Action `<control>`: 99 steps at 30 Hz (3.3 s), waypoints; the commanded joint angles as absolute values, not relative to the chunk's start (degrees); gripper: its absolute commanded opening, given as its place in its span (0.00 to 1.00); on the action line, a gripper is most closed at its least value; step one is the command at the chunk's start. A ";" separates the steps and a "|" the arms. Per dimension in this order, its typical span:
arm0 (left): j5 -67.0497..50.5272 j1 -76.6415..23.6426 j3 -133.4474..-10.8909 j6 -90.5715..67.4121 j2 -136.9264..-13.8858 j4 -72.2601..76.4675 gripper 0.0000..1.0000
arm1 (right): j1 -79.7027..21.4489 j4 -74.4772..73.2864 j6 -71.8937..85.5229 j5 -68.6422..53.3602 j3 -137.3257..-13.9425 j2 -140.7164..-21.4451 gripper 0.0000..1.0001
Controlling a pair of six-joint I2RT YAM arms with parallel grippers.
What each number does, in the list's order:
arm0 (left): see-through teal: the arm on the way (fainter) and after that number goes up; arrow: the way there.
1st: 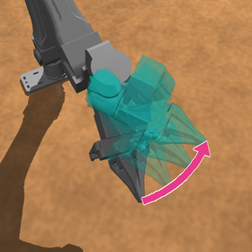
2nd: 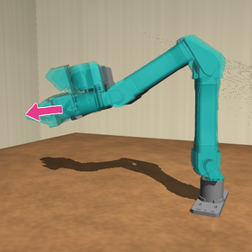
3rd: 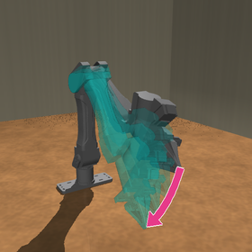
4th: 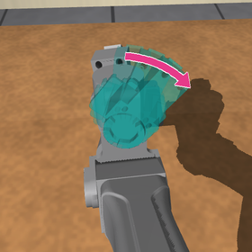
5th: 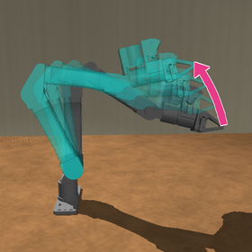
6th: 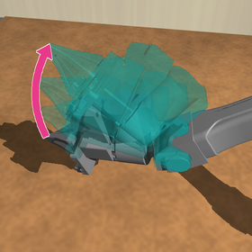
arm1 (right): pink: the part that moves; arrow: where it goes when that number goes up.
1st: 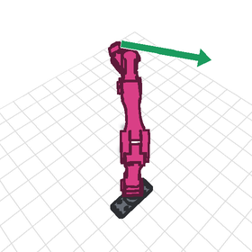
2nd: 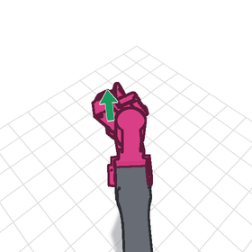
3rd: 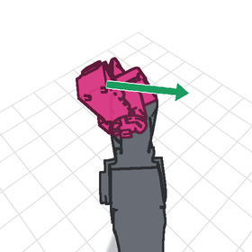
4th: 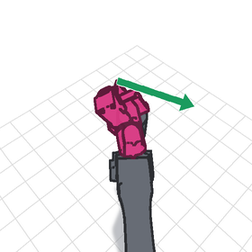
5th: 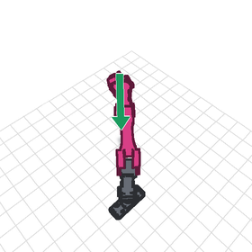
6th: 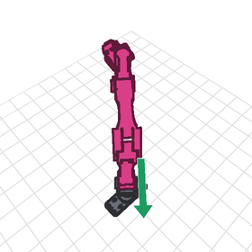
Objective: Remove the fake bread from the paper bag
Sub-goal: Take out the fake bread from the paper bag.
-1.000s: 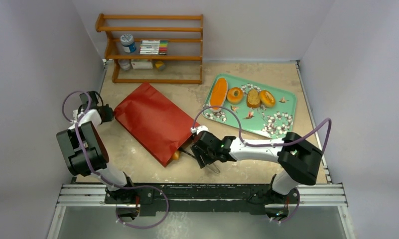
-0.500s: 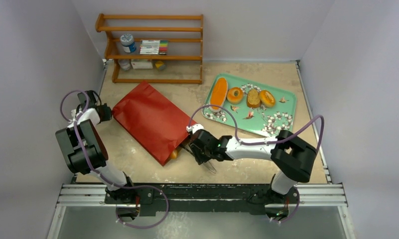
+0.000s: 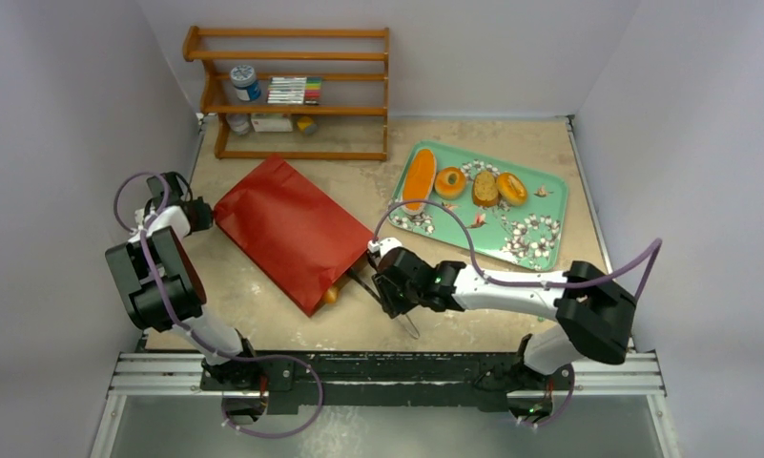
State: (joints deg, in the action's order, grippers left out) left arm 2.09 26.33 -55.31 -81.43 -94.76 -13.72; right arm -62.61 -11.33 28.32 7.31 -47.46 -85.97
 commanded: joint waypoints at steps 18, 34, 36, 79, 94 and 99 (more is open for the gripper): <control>4.40 27.33 -57.22 -81.61 -97.18 -12.10 0.00 | -66.37 -16.85 27.62 -4.03 -46.14 -78.22 0.39; 4.28 27.33 -57.19 -81.40 -96.56 -12.67 0.00 | -67.85 -14.12 26.22 -4.68 -50.40 -84.40 0.39; 4.26 27.33 -57.05 -81.38 -96.42 -12.74 0.00 | -67.86 -13.79 25.95 -4.61 -51.19 -85.39 0.39; 3.25 27.38 -55.52 -81.73 -97.48 -11.34 0.00 | -65.62 -13.64 22.47 -3.86 -62.29 -98.86 0.38; 2.86 27.33 -55.01 -81.72 -98.66 -10.55 0.00 | -64.28 -14.24 21.27 -4.44 -64.30 -100.45 0.24; 2.98 27.33 -54.94 -82.25 -98.75 -10.00 0.00 | -64.26 -15.57 21.44 -4.49 -63.18 -98.53 0.19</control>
